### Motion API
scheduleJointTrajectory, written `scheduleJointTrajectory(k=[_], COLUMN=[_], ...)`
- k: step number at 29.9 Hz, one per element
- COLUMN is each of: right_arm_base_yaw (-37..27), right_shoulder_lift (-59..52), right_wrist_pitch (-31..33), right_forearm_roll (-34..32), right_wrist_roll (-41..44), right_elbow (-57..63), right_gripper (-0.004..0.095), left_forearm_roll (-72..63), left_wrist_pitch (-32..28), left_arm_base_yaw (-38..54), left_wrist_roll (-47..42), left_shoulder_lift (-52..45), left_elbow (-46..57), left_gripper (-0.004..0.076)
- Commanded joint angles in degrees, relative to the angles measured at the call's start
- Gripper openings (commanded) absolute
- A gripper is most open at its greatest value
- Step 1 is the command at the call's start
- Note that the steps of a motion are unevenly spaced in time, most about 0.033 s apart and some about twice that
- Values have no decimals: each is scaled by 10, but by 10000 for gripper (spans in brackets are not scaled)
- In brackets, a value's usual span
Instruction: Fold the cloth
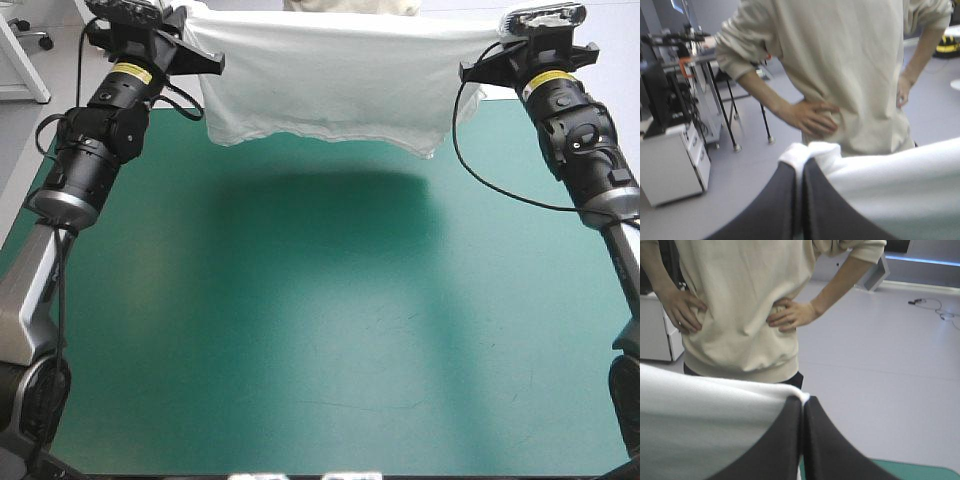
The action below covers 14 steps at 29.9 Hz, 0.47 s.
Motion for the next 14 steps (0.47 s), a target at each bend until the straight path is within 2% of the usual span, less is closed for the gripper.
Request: scheduleJointTrajectory(k=[1, 4, 7, 11, 14], right_arm_base_yaw=[-8, -8, -8, -8, -9], right_shoulder_lift=[3, 15, 14, 3, -14], right_wrist_pitch=[-6, 1, 7, 46, 97], right_forearm_roll=[6, 46, 113, 238, 344], right_wrist_roll=[-6, -48, -118, -236, -328], right_elbow=[-7, 18, 63, 116, 149], right_gripper=[-17, -17, -17, -17, -17], left_forearm_roll=[-8, -8, -7, -7, -9], left_wrist_pitch=[8, 52, 95, 171, 256], left_arm_base_yaw=[0, 0, 0, 0, 0], left_wrist_roll=[-12, -35, -41, -59, -73], left_shoulder_lift=[15, 45, 66, 75, 71], left_elbow=[-14, -14, -14, -14, -3], left_gripper=[-9, -9, -9, -9, -9])
